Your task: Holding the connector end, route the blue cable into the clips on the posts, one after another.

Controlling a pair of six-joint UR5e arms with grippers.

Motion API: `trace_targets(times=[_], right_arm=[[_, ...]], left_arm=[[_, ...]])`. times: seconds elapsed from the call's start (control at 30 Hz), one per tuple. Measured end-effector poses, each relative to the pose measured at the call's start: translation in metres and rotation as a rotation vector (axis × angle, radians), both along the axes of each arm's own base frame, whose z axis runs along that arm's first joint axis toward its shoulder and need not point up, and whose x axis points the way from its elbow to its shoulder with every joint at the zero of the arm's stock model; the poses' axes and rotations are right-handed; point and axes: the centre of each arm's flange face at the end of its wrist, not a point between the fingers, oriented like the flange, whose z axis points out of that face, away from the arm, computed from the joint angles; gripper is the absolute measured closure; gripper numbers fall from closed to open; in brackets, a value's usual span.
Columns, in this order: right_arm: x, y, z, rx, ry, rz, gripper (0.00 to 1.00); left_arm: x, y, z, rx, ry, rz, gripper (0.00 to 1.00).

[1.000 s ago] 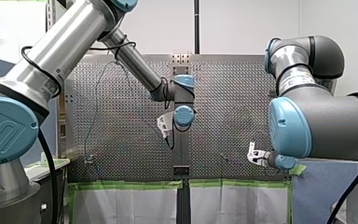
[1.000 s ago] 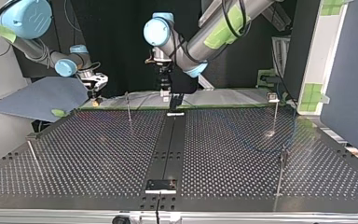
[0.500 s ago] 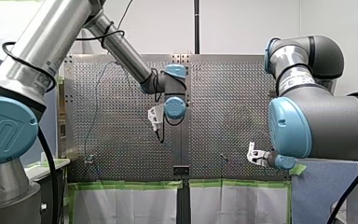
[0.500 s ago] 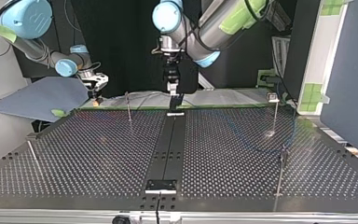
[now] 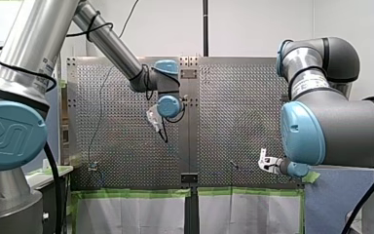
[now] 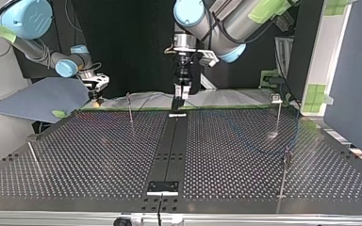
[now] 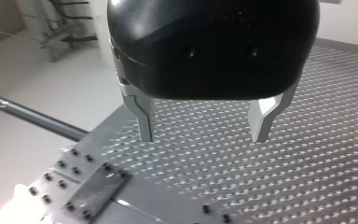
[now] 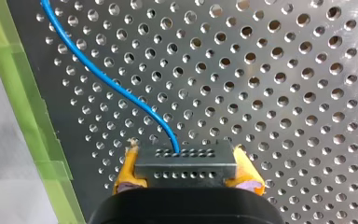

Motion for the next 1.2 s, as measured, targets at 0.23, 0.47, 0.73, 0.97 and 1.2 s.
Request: trace_targets(times=[0.23,0.47,0.73,0.97,1.2], right_arm=[[-0.009,-0.001,0.003,-0.003,0.04,-0.009,1.0],[-0.022,0.001,0.025,-0.027,0.063,-0.031,1.0],[-0.031,0.002,0.061,-0.072,0.067,-0.047,1.0],[-0.034,0.003,0.095,-0.126,0.066,-0.055,1.0],[-0.037,0.003,0.113,-0.157,0.066,-0.065,1.0]], left_arm=[[0.008,0.031,0.015,-0.012,-0.063,0.004,0.0],[0.008,0.058,0.015,0.026,-0.108,0.023,0.0],[-0.01,0.071,-0.011,0.068,-0.073,0.02,0.0],[-0.035,0.083,-0.041,0.126,0.01,-0.008,0.0],[-0.057,0.097,-0.064,0.165,0.072,-0.016,0.0]])
